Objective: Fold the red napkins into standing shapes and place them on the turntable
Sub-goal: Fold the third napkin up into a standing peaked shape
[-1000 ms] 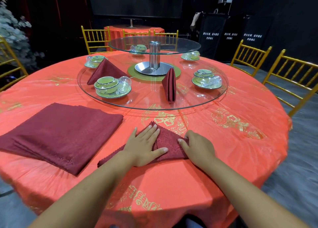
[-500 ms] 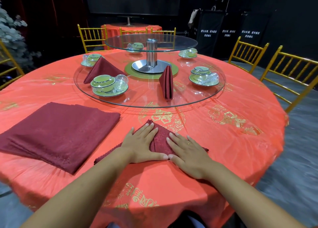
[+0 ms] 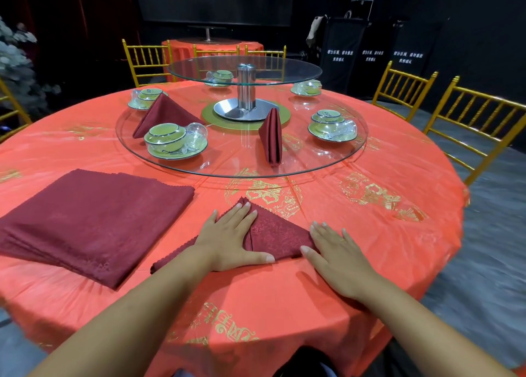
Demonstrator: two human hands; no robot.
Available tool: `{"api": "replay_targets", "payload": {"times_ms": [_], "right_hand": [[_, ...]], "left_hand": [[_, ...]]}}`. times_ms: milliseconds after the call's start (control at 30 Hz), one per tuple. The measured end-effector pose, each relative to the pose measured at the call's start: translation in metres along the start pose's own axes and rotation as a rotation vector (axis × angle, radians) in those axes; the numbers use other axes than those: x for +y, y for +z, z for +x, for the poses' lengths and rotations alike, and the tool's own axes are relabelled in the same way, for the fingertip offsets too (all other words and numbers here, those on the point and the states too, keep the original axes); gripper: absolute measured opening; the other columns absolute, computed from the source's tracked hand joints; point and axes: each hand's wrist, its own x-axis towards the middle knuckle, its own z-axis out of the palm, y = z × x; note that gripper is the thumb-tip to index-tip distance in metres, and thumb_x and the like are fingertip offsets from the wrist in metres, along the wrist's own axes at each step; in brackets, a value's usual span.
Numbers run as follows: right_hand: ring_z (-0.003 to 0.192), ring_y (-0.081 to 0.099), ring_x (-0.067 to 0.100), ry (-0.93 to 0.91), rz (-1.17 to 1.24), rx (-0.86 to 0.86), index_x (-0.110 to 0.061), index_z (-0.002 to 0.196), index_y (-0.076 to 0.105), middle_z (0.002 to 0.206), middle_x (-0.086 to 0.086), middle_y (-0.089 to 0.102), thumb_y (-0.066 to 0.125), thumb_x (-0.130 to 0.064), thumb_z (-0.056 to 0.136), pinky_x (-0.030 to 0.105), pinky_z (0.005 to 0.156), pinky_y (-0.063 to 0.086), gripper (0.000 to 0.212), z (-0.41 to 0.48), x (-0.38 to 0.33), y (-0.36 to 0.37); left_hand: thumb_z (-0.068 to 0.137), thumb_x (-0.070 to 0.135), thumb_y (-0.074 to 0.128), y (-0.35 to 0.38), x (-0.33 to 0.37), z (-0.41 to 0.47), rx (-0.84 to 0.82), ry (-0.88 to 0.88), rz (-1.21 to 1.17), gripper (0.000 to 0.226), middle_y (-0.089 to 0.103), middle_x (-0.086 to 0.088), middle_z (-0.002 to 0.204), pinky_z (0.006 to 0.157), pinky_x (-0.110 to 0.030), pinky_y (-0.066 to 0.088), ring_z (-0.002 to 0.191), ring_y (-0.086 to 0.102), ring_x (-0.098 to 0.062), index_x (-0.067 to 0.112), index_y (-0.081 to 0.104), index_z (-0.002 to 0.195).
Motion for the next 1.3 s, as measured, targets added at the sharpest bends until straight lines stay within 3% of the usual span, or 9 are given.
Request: {"api": "replay_targets", "payload": {"times_ms": [100, 267, 433, 633, 733, 900, 1100, 1300], "right_hand": [[0.146, -0.003, 0.008, -0.01, 0.021, 0.094, -0.019, 0.152, 0.013, 0.16, -0.006, 0.007, 0.017, -0.061, 0.093, 0.04, 0.117, -0.012, 0.072, 0.016, -0.022, -0.004], [0.147, -0.002, 0.014, -0.074, 0.111, 0.052, -0.014, 0.152, 0.012, 0.16, 0.001, 0.007, 0.034, -0.058, 0.094, 0.038, 0.118, -0.006, 0.076, 0.053, -0.056, -0.006], [0.147, -0.006, 0.014, -0.093, 0.084, -0.04, -0.015, 0.152, 0.004, 0.16, 0.001, -0.002, 0.03, -0.067, 0.089, 0.039, 0.118, -0.005, 0.086, 0.068, -0.064, 0.005], [0.146, -0.008, 0.013, -0.098, 0.013, 0.012, -0.016, 0.152, 0.003, 0.16, 0.0, -0.002, 0.025, -0.073, 0.083, 0.041, 0.118, -0.007, 0.093, 0.067, -0.062, 0.016], [0.146, -0.008, 0.013, -0.095, -0.003, 0.013, -0.016, 0.152, 0.003, 0.16, 0.0, -0.002, 0.026, -0.073, 0.082, 0.041, 0.118, -0.006, 0.093, 0.069, -0.061, 0.017], [0.146, -0.008, 0.013, -0.094, -0.018, 0.008, -0.015, 0.152, 0.002, 0.16, -0.001, -0.003, 0.021, -0.077, 0.08, 0.041, 0.119, -0.005, 0.097, 0.071, -0.06, 0.019], [0.147, -0.006, 0.014, -0.095, -0.035, 0.026, -0.016, 0.152, 0.003, 0.16, 0.0, -0.002, 0.022, -0.077, 0.081, 0.041, 0.119, -0.005, 0.096, 0.07, -0.061, 0.02], [0.147, -0.007, 0.014, -0.085, -0.047, 0.004, -0.016, 0.152, 0.002, 0.16, 0.0, -0.002, 0.023, -0.076, 0.082, 0.042, 0.119, -0.004, 0.095, 0.069, -0.063, 0.017]], "left_hand": [[0.043, 0.104, 0.008, 0.001, 0.0, 0.0, 0.003, -0.001, -0.001, 0.132, -0.017, 0.011, 0.158, 0.118, -0.049, -0.008, 0.143, -0.02, -0.003, 0.031, -0.005, 0.152], [0.042, 0.103, 0.011, 0.0, 0.001, -0.001, 0.008, -0.008, -0.009, 0.133, -0.015, 0.011, 0.159, 0.118, -0.049, -0.007, 0.143, -0.019, -0.002, 0.03, -0.003, 0.152], [0.038, 0.105, 0.012, 0.001, 0.0, -0.001, 0.013, -0.004, -0.021, 0.137, -0.016, 0.013, 0.158, 0.116, -0.046, -0.01, 0.141, -0.02, 0.0, 0.031, -0.004, 0.152], [0.037, 0.106, 0.011, 0.001, 0.0, 0.0, 0.026, 0.008, -0.002, 0.14, -0.018, 0.01, 0.158, 0.117, -0.049, -0.009, 0.14, -0.022, 0.0, 0.028, -0.007, 0.152], [0.043, 0.102, 0.014, -0.006, 0.002, -0.006, 0.041, 0.028, 0.024, 0.135, -0.026, 0.005, 0.156, 0.114, -0.053, -0.017, 0.137, -0.031, -0.004, 0.025, -0.013, 0.151], [0.059, 0.092, -0.015, -0.009, 0.006, -0.032, 0.242, -0.013, 0.107, 0.113, -0.024, 0.007, 0.155, 0.109, -0.055, -0.024, 0.137, -0.033, -0.006, 0.025, -0.013, 0.15], [0.058, 0.089, -0.018, 0.011, -0.007, -0.064, 0.093, -0.062, 0.06, 0.106, -0.02, 0.007, 0.157, 0.117, -0.048, -0.011, 0.138, -0.029, -0.005, 0.034, -0.014, 0.149], [0.057, 0.087, -0.025, 0.009, -0.028, -0.069, 0.06, -0.014, 0.068, 0.094, -0.022, 0.009, 0.156, 0.119, -0.041, -0.005, 0.139, -0.026, -0.007, 0.042, -0.022, 0.139]]}}
